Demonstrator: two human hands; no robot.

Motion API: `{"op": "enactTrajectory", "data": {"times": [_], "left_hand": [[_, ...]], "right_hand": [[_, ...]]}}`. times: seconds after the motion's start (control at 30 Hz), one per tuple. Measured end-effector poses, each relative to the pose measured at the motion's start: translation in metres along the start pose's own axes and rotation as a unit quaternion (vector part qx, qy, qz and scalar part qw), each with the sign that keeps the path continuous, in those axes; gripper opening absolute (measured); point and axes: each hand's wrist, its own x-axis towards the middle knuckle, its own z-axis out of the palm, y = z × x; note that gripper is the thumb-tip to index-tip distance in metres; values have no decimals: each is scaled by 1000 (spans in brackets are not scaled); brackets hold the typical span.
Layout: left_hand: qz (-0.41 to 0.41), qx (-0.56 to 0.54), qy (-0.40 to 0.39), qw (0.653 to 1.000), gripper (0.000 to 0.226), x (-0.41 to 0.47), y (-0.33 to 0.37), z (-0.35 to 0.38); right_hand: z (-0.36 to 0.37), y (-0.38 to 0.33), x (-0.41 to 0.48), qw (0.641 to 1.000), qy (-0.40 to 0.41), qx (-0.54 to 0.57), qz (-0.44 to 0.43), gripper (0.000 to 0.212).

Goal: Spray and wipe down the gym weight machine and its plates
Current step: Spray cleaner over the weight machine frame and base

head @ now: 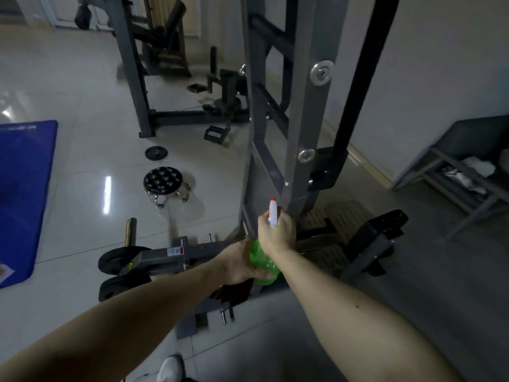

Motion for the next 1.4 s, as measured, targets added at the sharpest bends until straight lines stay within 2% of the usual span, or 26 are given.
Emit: {"op": "enactTrajectory", "data": {"times": [0.07, 0.13, 0.2, 0.33, 0.47, 0.57, 0.67, 0.73, 0.83, 0.93, 1.07, 1.2, 1.3, 1.4], "left_hand": [[-5, 8, -26, 1000, 75, 10, -18, -12], [-6, 6, -48, 999, 61, 20, -30, -25], [9, 11, -62, 998, 50, 31, -37, -40], [32, -3, -81, 996, 46, 54, -48, -74], [44, -17, -72, 996, 50, 76, -56, -110], [53, -30, -84, 995, 48, 86, -56, -130], [62, -33, -89, 994, 46, 94, -61, -147], [72, -39, -81, 993, 54, 97, -58, -158], [99, -44, -75, 991, 60, 99, -46, -175], [135, -11, -81, 988, 64, 96, -20, -188], [171, 39, -110, 978, 67, 87, 10, -184], [191, 31, -95, 976, 56, 75, 21, -177], [183, 6, -78, 980, 65, 74, 20, -183], [180, -9, -46, 982, 64, 73, 22, -197]], "right_hand": [[17, -1, 4, 999, -9, -37, 35, 21], [34, -7, 8, 996, -3, -66, 54, 34], [50, -15, 16, 996, 29, -62, 53, 30], [73, -41, 37, 993, 54, -92, 59, 22], [96, -72, 60, 992, 66, -91, 61, 19], [105, -88, 77, 990, 48, -126, 32, 3], [110, -103, 89, 990, 46, -132, 36, 6], [110, -115, 90, 992, 61, -112, 19, 13], [103, -132, 87, 993, 111, -48, 0, 12], [80, -142, 83, 986, 166, -18, -10, 15], [47, -142, 74, 982, 188, -11, 6, 17], [34, -147, 69, 984, 169, -47, -26, 3], [34, -162, 72, 986, 141, -64, -55, 2], [36, -182, 79, 988, 131, -67, -47, 27]]}}
